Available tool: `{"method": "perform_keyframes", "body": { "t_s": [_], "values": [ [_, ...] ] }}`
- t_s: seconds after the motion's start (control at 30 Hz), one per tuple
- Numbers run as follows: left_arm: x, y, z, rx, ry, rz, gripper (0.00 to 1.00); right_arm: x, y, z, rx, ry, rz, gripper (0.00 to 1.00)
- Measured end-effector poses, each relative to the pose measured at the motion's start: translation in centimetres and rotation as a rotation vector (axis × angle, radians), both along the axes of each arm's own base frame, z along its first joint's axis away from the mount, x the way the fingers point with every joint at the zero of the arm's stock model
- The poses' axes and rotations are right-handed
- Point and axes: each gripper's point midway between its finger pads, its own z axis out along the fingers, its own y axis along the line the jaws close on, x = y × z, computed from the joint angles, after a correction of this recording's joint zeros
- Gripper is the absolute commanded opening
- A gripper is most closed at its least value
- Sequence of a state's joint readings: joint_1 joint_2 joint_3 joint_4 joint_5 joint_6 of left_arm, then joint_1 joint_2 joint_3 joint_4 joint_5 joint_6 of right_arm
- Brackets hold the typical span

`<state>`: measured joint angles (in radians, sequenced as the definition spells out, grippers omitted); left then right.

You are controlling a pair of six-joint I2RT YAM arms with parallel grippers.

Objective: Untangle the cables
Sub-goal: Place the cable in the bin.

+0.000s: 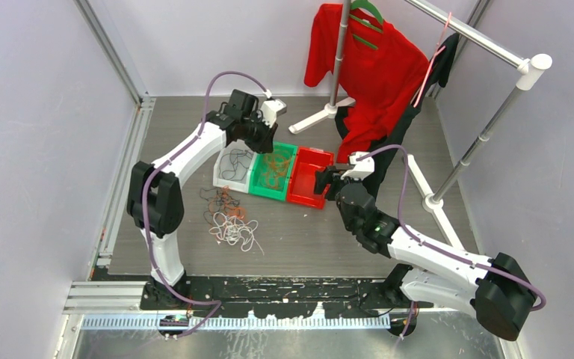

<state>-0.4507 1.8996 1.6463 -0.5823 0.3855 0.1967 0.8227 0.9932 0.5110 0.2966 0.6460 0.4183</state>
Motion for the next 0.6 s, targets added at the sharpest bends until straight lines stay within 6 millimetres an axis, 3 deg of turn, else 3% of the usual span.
{"method": "perform_keyframes", "body": {
  "t_s": [0.03,0.07,0.23,0.3,0.4,0.6],
  "values": [
    [0.1,0.1,-0.2,0.009,-0.004,-0.002,0.4,0.0,0.0,-0.1,-0.003,0.003,0.0,0.7],
    [0.1,0.1,-0.5,0.02,-0.005,-0.003,0.47,0.0,-0.1,-0.1,-0.005,0.005,0.0,0.7],
    [0.0,0.6,-2.3,0.075,0.046,-0.002,0.58,-0.2,-0.2,-0.5,-0.018,0.018,-0.001,0.7],
    [0.2,0.7,-2.3,0.095,0.055,-0.001,0.67,-0.3,-0.3,-0.5,-0.021,0.02,0.0,0.7],
    [0.5,0.8,-1.1,0.104,0.04,-0.003,0.78,-0.3,-0.3,-0.5,-0.023,0.021,0.0,0.7],
    [0.6,0.7,1.6,0.087,0.012,-0.008,0.89,-0.3,-0.3,-0.3,-0.027,0.021,0.002,0.7]
  ]
}}
